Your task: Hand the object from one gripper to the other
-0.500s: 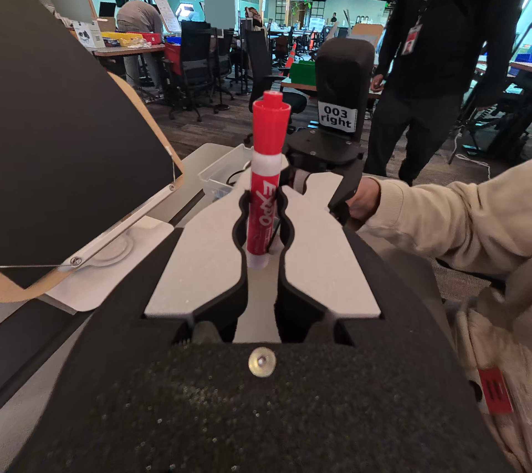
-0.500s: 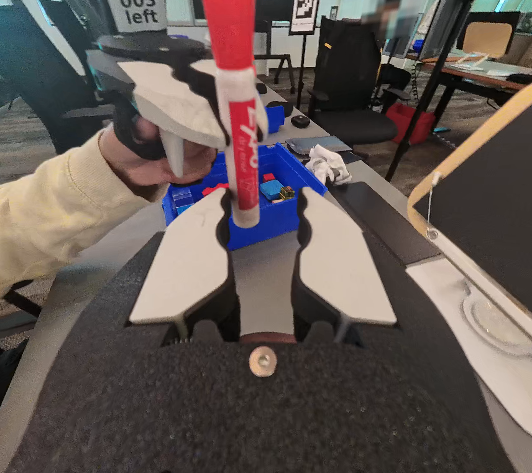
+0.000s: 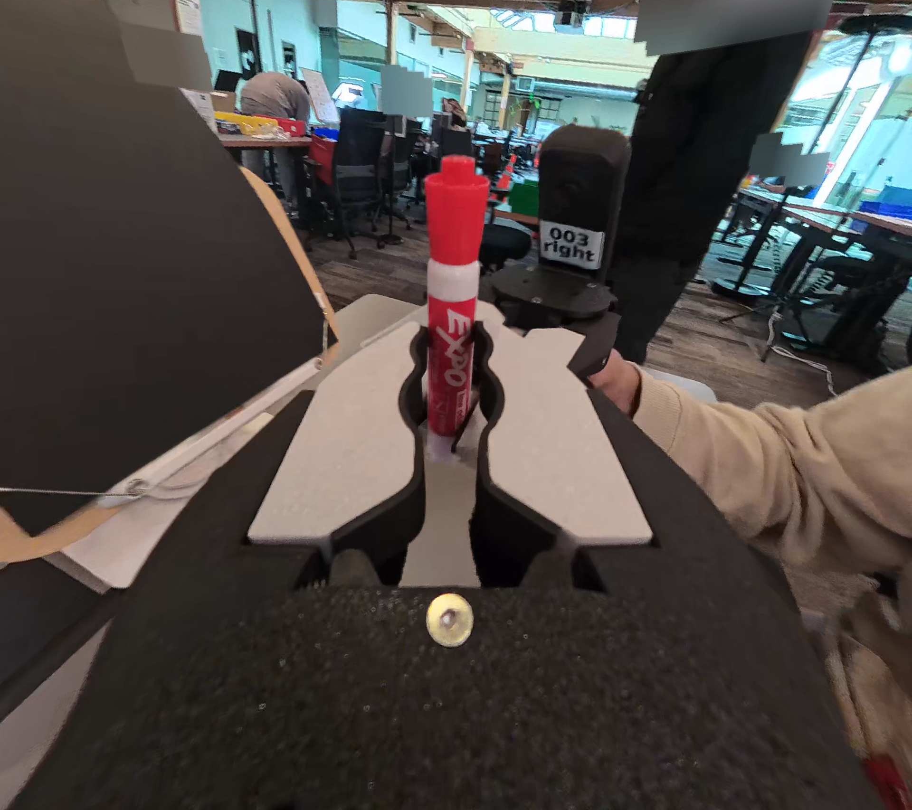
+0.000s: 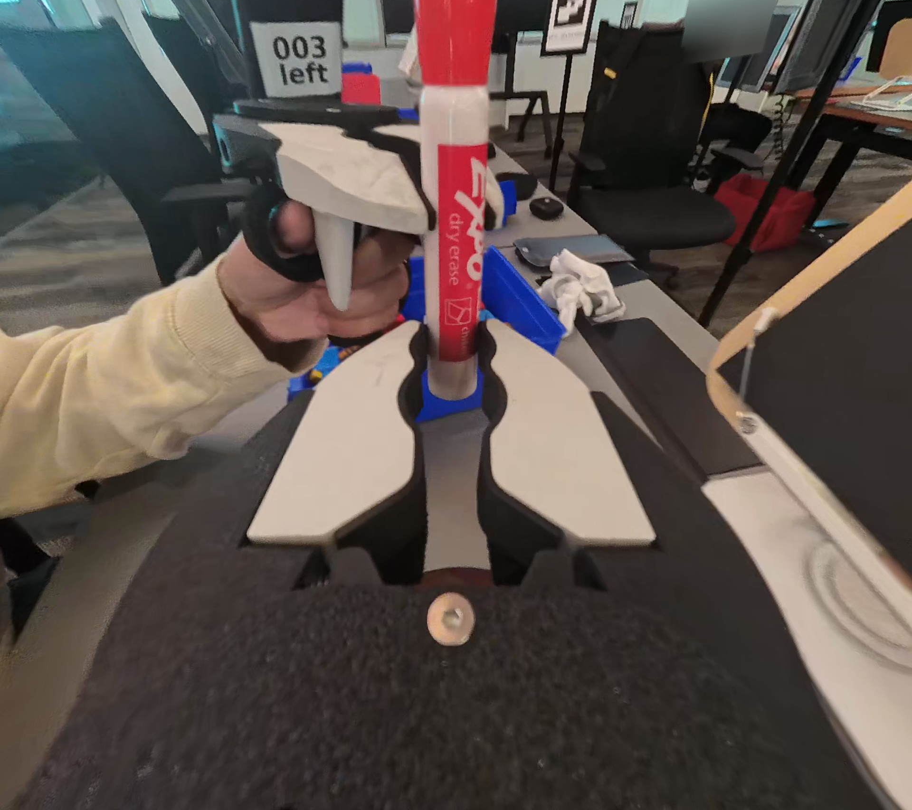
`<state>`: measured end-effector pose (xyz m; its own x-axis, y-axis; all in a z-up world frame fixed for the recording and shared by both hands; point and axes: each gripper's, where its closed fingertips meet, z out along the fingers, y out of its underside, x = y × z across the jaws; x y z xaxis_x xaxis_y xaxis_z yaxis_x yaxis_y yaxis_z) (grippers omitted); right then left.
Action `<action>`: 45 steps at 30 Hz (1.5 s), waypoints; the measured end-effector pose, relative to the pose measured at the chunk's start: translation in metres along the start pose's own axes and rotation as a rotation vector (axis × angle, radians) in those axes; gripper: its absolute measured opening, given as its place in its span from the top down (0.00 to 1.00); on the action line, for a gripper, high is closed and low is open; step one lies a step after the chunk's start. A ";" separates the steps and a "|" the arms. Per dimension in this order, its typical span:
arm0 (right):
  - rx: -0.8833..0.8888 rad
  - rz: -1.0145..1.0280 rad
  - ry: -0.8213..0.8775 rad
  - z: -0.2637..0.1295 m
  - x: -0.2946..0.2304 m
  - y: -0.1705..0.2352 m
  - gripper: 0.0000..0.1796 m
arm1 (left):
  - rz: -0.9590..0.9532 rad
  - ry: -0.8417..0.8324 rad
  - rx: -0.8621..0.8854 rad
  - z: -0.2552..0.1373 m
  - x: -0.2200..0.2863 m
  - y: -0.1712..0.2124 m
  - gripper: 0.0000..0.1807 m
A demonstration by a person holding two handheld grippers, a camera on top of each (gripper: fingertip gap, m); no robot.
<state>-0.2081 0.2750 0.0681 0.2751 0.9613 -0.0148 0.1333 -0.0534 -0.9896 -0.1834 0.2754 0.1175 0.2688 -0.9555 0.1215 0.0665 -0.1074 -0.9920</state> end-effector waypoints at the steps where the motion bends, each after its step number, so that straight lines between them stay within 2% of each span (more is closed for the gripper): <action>1: -0.028 -0.027 0.014 -0.003 0.008 -0.004 0.89 | -0.001 -0.030 0.009 0.000 -0.008 -0.005 0.90; 2: -0.045 -0.075 0.041 -0.010 0.018 -0.011 0.89 | 0.005 -0.071 0.012 0.000 -0.016 -0.010 0.87; 4: -0.103 -0.177 0.118 -0.029 0.037 -0.022 0.89 | 0.021 -0.151 -0.014 -0.003 -0.030 -0.017 0.70; 5: -0.130 -0.235 0.182 -0.040 0.047 -0.025 0.89 | 0.024 -0.157 -0.042 -0.004 -0.031 -0.018 0.68; 9: -0.225 -0.422 0.405 -0.077 0.072 -0.036 0.89 | 0.116 -0.215 -0.223 -0.014 -0.037 -0.006 0.68; 13: -0.387 -0.820 0.619 -0.085 0.084 -0.041 0.89 | 0.194 -0.231 -0.440 -0.022 -0.033 0.021 0.67; 17: -0.474 -0.993 0.743 -0.065 0.091 -0.041 0.89 | 0.094 -0.232 -0.358 -0.010 -0.028 0.005 0.70; 21: -0.404 -1.082 0.730 -0.046 0.075 -0.049 0.89 | -0.079 -0.189 -0.249 -0.010 -0.029 -0.009 0.68; 24: -0.415 -1.139 0.735 -0.039 0.068 -0.050 0.89 | -0.123 -0.182 -0.227 -0.014 -0.031 -0.011 0.69; 28: -0.383 -1.181 0.724 -0.028 0.055 -0.053 0.89 | -0.113 -0.144 -0.203 -0.019 -0.024 -0.015 0.76; 30: -0.395 -1.185 0.728 -0.025 0.055 -0.053 0.89 | -0.086 -0.129 -0.249 -0.021 -0.022 -0.009 0.89; 38: -0.313 -1.236 0.765 -0.023 0.054 -0.056 0.89 | -0.082 -0.113 -0.220 -0.021 -0.020 -0.015 0.90; 40: -0.247 -1.215 0.754 -0.025 0.049 -0.057 0.80 | -0.086 -0.109 -0.175 -0.021 -0.021 -0.022 0.90; 43: -0.146 -1.053 0.727 -0.032 0.041 -0.070 0.67 | -0.118 -0.109 -0.071 -0.028 -0.026 -0.037 0.90; 45: -0.017 -0.943 0.720 -0.040 0.036 -0.088 0.64 | -0.157 -0.078 0.058 -0.035 -0.028 -0.055 0.90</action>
<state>-0.1715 0.3029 0.1599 0.5327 0.2505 0.8084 0.5816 0.5856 -0.5647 -0.2282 0.2986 0.1675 0.3247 -0.9035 0.2797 0.1681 -0.2358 -0.9571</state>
